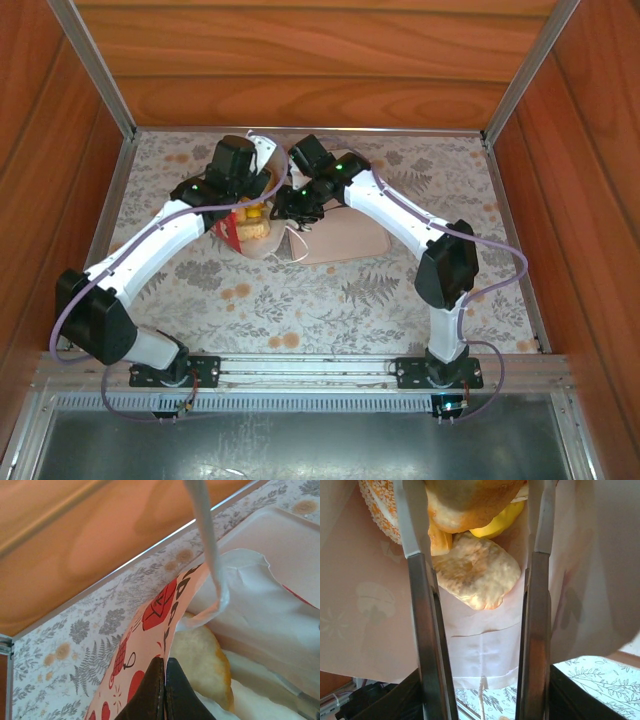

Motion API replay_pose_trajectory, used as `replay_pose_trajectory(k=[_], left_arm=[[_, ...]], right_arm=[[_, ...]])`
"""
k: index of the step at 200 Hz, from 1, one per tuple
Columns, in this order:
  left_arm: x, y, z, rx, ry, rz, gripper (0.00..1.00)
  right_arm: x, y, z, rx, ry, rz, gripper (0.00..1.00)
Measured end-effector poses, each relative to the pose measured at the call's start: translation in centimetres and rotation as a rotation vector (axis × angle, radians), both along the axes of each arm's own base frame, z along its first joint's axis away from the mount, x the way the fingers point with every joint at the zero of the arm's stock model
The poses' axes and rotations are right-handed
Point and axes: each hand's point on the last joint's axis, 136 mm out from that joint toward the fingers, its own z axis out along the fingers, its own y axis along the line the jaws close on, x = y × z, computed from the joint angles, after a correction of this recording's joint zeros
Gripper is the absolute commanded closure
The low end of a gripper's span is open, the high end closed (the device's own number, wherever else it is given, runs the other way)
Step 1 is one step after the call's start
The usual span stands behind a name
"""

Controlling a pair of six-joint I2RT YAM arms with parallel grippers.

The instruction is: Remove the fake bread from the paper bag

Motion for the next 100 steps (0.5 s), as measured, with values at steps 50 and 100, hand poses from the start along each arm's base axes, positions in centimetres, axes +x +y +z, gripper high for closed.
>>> replay_pose_trajectory(k=[50,100], left_arm=[[1.6,0.9,0.0,0.015,-0.031,0.102,1.0],[2.8,1.7,0.3,0.004,-0.052,0.178,1.0]], right_arm=[[-0.8,-0.9,2.0,0.014,-0.038,0.015,0.57],[-2.6,-2.6,5.9,0.066,-0.088,0.021,0.56]])
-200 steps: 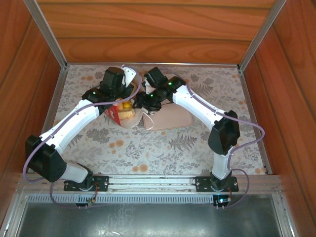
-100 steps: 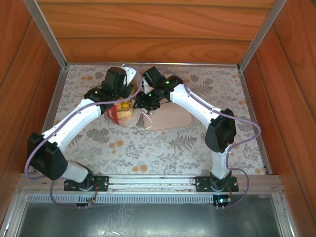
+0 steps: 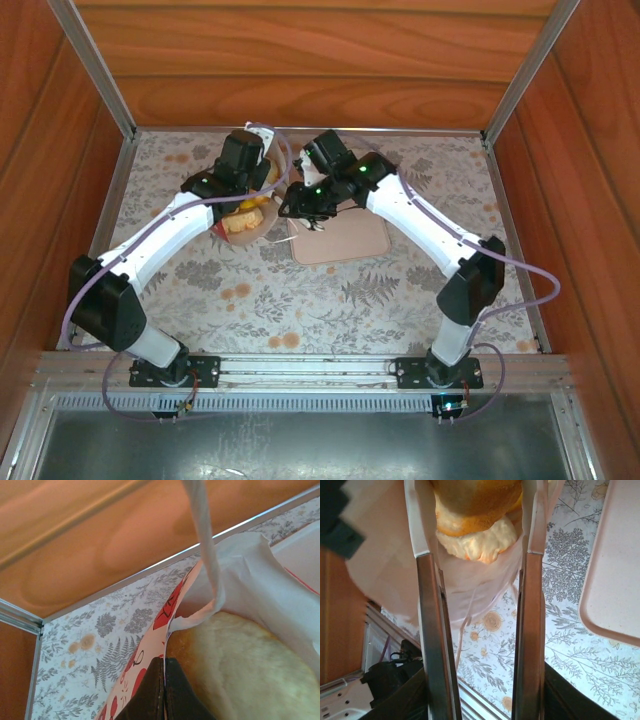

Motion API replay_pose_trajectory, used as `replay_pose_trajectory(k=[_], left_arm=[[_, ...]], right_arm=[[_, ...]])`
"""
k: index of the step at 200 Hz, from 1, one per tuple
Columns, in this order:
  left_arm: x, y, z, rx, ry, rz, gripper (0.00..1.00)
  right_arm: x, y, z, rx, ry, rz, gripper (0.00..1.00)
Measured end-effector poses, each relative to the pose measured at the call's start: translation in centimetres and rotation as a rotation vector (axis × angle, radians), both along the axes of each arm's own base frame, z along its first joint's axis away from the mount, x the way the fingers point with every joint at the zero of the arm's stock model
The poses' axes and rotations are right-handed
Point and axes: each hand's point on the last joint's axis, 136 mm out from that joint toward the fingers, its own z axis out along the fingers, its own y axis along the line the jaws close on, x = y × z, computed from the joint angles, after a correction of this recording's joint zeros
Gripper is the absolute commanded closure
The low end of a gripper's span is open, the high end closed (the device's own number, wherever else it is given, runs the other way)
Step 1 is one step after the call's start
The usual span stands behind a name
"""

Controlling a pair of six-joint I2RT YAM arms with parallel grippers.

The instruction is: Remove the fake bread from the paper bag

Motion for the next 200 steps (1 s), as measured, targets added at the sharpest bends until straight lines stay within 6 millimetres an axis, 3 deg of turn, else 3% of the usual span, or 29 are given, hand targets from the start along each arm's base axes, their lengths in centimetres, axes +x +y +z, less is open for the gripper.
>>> replay_pose_trajectory(k=[54,135,200], left_arm=[[0.1,0.5,0.2,0.008,-0.01,0.031,1.0],[0.4,1.4,0.3,0.017,-0.015,0.059,1.0],[0.3,1.8,0.4,0.026,-0.016,0.075,1.0]], right_arm=[[-1.7,-2.1,0.9,-0.024,-0.008,0.0,0.57],[-4.4,-6.9,4.1,-0.062,-0.1,-0.032,0.56],[-3.8,-12.4,6.7,-0.119,-0.213,-0.164,0.54]])
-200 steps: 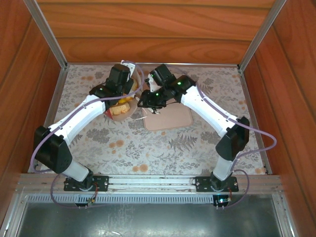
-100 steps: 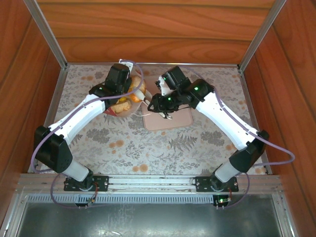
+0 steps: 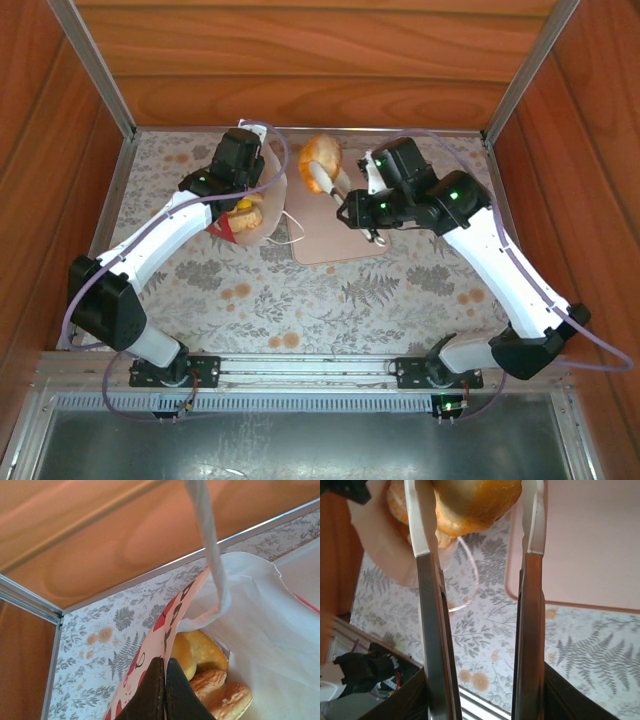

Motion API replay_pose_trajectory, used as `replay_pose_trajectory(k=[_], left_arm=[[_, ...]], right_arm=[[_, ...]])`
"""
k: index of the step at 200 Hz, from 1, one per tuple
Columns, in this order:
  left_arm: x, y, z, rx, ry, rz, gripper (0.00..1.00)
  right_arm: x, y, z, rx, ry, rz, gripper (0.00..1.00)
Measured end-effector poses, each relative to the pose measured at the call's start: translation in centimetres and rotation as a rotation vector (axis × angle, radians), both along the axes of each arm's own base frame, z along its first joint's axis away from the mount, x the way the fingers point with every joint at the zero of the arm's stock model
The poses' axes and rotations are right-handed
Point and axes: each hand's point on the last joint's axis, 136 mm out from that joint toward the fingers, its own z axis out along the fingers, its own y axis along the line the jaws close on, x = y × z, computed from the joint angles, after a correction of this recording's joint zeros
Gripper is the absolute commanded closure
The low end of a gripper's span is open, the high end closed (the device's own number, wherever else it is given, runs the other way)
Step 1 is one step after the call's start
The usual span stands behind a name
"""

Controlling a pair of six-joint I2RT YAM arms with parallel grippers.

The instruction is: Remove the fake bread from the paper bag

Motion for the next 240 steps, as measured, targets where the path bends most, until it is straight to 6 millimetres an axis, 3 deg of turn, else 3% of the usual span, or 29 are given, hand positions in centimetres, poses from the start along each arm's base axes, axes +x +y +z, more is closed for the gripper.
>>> replay_pose_trajectory(k=[35,56,140,240], left_arm=[[0.0,0.1,0.0,0.0,0.0,0.003,1.0],[0.0,0.2,0.2,-0.001,-0.002,0.003,1.0],[-0.7,0.6,0.5,0.004,0.008,0.003,1.0],[-0.7,0.6,0.5,0.005,0.007,0.005,1.0]], right_arm=[[1.4,-2.2,0.3,-0.044,-0.03,-0.051,0.53],[2.8,-2.6,-0.5,-0.082,-0.036,-0.043,0.52],[9.7,1.5,-12.0,-0.329,0.055,0.193,0.49],[15.4,3.1,-18.9,-0.51,0.041,0.287,0.45]])
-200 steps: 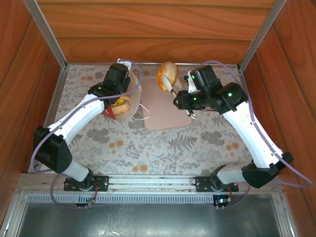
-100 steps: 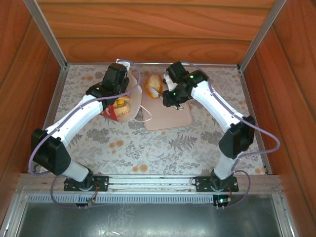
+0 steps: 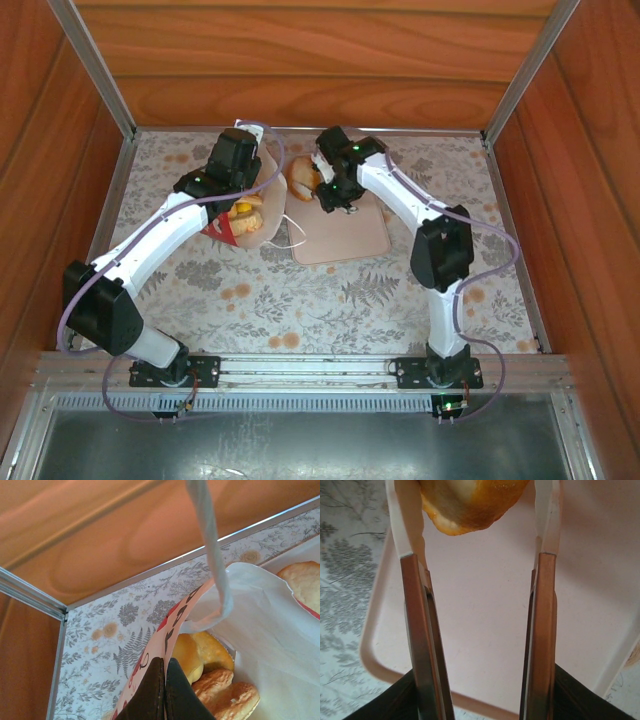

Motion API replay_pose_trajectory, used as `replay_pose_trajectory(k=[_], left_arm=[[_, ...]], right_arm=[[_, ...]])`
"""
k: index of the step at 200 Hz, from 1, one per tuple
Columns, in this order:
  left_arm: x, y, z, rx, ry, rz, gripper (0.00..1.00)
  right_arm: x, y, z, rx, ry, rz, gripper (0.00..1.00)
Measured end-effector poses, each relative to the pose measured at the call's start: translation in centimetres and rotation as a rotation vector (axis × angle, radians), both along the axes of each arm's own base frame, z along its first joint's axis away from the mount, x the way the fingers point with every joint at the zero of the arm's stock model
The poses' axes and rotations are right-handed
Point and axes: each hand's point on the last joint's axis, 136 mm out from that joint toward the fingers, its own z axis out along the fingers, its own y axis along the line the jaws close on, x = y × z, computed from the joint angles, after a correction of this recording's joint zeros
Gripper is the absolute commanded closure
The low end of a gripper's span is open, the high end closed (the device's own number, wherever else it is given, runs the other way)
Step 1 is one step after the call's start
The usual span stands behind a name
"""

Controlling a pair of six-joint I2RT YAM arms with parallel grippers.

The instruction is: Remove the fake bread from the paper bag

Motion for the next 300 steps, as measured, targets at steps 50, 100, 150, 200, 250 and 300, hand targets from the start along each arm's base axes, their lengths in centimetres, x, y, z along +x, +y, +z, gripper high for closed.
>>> replay_pose_trajectory(k=[50,100,150,200,250,300], left_arm=[[0.0,0.0,0.0,0.0,0.0,0.0,1.0],[0.0,0.0,0.0,0.0,0.0,0.0,1.0],[0.0,0.0,0.0,-0.001,0.001,-0.001,1.0],[0.0,0.0,0.0,-0.001,0.001,-0.001,1.0],[0.0,0.0,0.0,-0.001,0.001,-0.001,1.0],[0.0,0.0,0.0,0.0,0.002,-0.001,1.0]], right_arm=[[1.1,0.2,-2.2,-0.041,0.011,0.004,0.44],[1.9,0.9,-2.5,-0.03,0.004,0.006,0.42],[3.3,1.9,-3.5,-0.025,-0.001,0.004,0.37],[3.3,1.9,-3.5,-0.025,0.001,0.001,0.33],[2.7,1.5,-3.6,-0.032,0.014,-0.006,0.33],[0.9,0.2,-1.5,-0.027,0.016,-0.021,0.34]])
